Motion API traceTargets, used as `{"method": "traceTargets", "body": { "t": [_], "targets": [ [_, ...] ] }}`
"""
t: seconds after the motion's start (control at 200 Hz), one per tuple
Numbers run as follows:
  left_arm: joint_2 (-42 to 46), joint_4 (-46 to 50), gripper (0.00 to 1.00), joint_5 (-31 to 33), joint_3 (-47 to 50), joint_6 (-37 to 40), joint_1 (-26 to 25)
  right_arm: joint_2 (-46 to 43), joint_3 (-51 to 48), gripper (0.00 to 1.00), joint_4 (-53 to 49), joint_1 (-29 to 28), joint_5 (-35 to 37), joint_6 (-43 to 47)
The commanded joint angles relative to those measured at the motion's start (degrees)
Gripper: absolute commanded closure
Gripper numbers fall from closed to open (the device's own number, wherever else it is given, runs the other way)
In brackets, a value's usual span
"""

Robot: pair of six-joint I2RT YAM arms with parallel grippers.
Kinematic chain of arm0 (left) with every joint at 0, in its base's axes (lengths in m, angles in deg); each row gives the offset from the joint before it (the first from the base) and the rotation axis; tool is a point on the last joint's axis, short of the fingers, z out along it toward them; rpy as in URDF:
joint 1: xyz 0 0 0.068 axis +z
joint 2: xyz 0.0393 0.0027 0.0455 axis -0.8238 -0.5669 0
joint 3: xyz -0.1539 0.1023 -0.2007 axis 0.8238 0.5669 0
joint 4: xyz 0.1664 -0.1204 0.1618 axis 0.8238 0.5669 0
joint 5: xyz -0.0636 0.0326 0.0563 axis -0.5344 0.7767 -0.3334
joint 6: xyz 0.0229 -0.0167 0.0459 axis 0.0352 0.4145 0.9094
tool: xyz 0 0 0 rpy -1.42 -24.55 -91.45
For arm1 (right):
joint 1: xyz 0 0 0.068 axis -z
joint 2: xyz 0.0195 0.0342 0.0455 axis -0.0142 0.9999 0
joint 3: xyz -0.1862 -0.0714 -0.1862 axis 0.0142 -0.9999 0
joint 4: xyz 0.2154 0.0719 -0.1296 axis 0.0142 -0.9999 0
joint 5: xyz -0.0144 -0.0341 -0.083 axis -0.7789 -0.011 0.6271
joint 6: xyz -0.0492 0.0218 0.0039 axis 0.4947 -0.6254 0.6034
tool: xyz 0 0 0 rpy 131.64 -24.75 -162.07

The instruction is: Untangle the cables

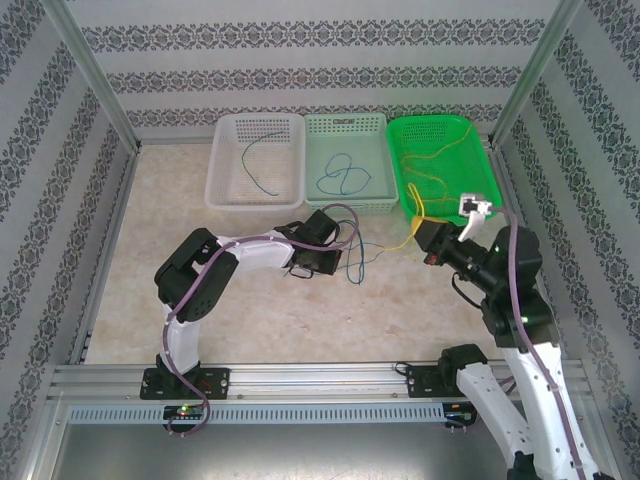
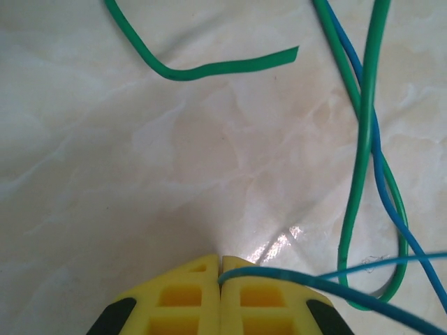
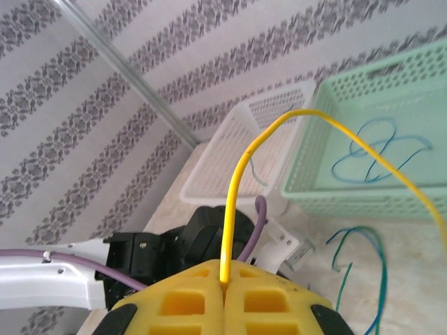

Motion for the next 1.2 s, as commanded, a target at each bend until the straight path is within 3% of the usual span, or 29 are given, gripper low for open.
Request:
{"method": "traceTargets", "body": {
  "t": [0.0,0.185,0.295,0.47,0.784,0.829,1.014,1.194],
  "targets": [
    [-0.07,-0.15,1.00,-1.85,-0.43,-0.18,0.43,4.28,-0.58,1.00,-3.92,-0.21,-4.82,0.36],
    [0.30,1.88,1.00,-0.89,-3.33,-0.27,0.55,5.12,-5.77,1.00,-6.30,-0.92,-6.15,1.22],
    [-1.84,2.71,1.00,-0.98,-4.59,-1.12,1.36,3.10,-4.89,1.00,-6.74,-0.29,-7.78,0.97],
    [-4.29,4.59,1.00,0.86,-4.05,-0.78,1.79,-0.62,-0.55,1.00,-7.53,3.48,-4.00,-0.55],
    [-3.07,4.07,0.97,-0.09,-2.58,0.77,2.08,0.99,2.27,1.00,-6.07,4.27,-4.49,-1.32],
    [-2.33,3.24,0.91,-1.19,-2.64,0.92,2.03,0.99,2.07,1.00,-6.06,4.27,-4.17,-0.97],
    [0.43,3.10,0.49,-2.58,-3.25,1.66,1.47,1.85,2.34,1.00,-6.49,4.27,-3.49,0.64],
    [6.88,-0.04,0.37,-0.28,0.68,1.29,1.32,3.76,2.46,1.00,-5.52,4.27,-8.17,2.27]
  ]
}}
